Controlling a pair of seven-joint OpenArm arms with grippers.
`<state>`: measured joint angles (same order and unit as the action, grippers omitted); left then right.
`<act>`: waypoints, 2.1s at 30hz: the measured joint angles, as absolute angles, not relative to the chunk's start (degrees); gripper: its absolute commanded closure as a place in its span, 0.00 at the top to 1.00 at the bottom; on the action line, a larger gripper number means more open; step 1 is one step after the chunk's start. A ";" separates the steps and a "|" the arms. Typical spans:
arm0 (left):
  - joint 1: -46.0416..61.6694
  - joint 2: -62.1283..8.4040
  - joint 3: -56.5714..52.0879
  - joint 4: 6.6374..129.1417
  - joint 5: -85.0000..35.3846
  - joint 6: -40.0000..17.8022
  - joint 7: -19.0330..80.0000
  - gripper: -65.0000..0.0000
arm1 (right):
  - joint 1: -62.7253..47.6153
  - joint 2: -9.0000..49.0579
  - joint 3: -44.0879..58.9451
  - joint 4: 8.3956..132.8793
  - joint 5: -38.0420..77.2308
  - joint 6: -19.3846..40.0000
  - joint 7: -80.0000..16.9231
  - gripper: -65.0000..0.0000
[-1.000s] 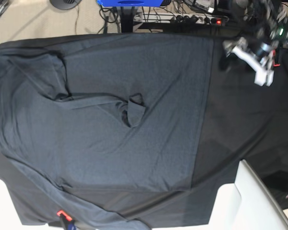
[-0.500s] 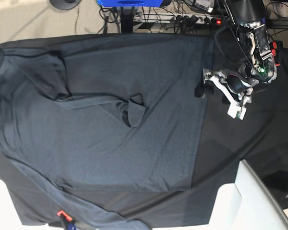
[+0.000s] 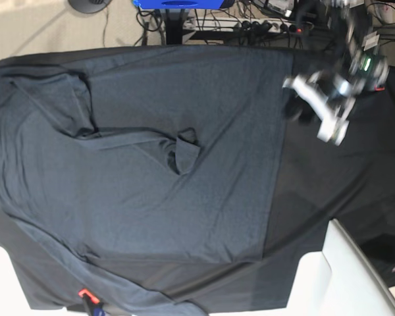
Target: Fold the T-shirt properly
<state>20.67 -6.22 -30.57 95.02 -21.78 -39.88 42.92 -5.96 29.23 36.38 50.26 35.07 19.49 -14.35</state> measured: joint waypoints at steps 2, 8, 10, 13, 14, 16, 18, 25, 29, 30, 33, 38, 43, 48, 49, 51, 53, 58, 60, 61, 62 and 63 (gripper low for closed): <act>24.60 -6.07 -32.45 95.11 -23.92 -39.44 43.64 0.19 | -11.62 24.40 41.12 59.61 33.85 18.85 -16.62 0.44; 28.71 -5.39 -33.91 95.00 -29.04 -39.48 43.03 0.45 | -12.91 16.29 45.19 64.01 32.47 20.58 -24.16 0.62; 30.04 -5.43 -33.98 94.98 -28.99 -39.46 43.13 0.55 | -13.19 16.29 47.90 64.01 32.49 22.85 -24.01 0.67; 30.83 -5.34 -33.91 94.80 -28.84 -39.46 43.35 0.62 | -13.17 14.41 51.03 63.96 32.12 25.91 -24.32 0.66; 30.68 -5.23 -33.93 94.80 -28.91 -39.46 43.33 0.62 | -13.15 13.67 51.44 63.68 32.16 26.44 -24.56 0.66; 30.57 -5.45 -33.95 94.48 -29.34 -39.46 42.78 0.62 | -13.15 13.17 51.55 63.29 31.94 26.68 -25.15 0.66; 31.05 -5.56 -34.15 94.32 -29.32 -39.44 42.94 0.62 | -13.19 13.58 52.10 61.58 32.03 26.68 -24.77 0.66; 31.46 -5.26 -34.09 94.11 -29.21 -39.46 43.09 0.62 | -14.68 13.04 52.01 58.83 32.40 26.68 -24.38 0.66; 31.44 -5.23 -33.91 94.11 -29.26 -39.46 42.92 0.62 | -15.16 11.55 52.03 59.53 32.56 28.08 -23.64 0.66; 31.44 -5.23 -33.93 94.11 -29.21 -39.46 42.92 0.62 | -15.16 11.53 52.03 59.57 32.58 29.52 -24.80 0.66; 31.44 -5.26 -34.06 94.11 -29.21 -39.46 42.92 0.62 | -15.14 11.55 52.03 59.61 32.60 31.66 -26.26 0.57; 31.42 -5.26 -33.98 94.11 -29.21 -39.46 42.92 0.62 | -15.14 11.53 52.03 59.61 32.60 31.79 -26.65 0.54; 31.29 -5.23 -33.93 93.91 -29.23 -39.46 42.92 0.62 | -15.31 11.33 52.03 59.61 32.62 32.03 -26.63 0.54; 30.35 -5.13 -33.93 90.45 -29.21 -39.44 42.92 0.63 | -15.44 11.05 52.14 59.64 32.82 32.03 -27.33 0.33; 29.87 -4.69 -34.22 89.62 -29.30 -39.46 42.83 0.63 | -15.44 11.05 52.14 59.61 32.82 32.01 -28.18 0.23; 29.21 -3.75 -34.39 88.03 -29.34 -39.42 42.70 0.64 | -15.42 11.03 52.14 59.61 32.80 32.01 -29.28 0.04; 29.41 -3.05 -34.28 87.85 -29.45 -39.46 42.74 0.64 | -15.40 10.90 52.14 59.55 32.60 32.01 -29.56 0.00; 28.97 -2.85 -34.11 87.64 -29.36 -39.46 42.78 0.64 | -15.40 10.90 52.14 59.48 32.77 32.01 -29.56 0.00; 28.23 -2.63 -34.30 87.11 -29.30 -39.44 42.63 0.64 | -15.29 10.90 52.14 59.46 32.77 32.01 -29.61 0.00; 27.92 -2.52 -34.30 86.72 -29.47 -39.46 42.63 0.64 | -15.29 10.90 52.14 59.44 32.77 32.03 -29.61 0.00; 27.64 -2.55 -34.30 86.02 -29.69 -39.46 42.61 0.64 | -15.27 10.90 52.14 59.44 32.75 32.01 -29.61 0.00; 27.62 -2.55 -34.30 85.38 -29.67 -39.46 42.63 0.64 | -15.27 10.90 52.14 59.44 32.77 32.01 -29.58 0.00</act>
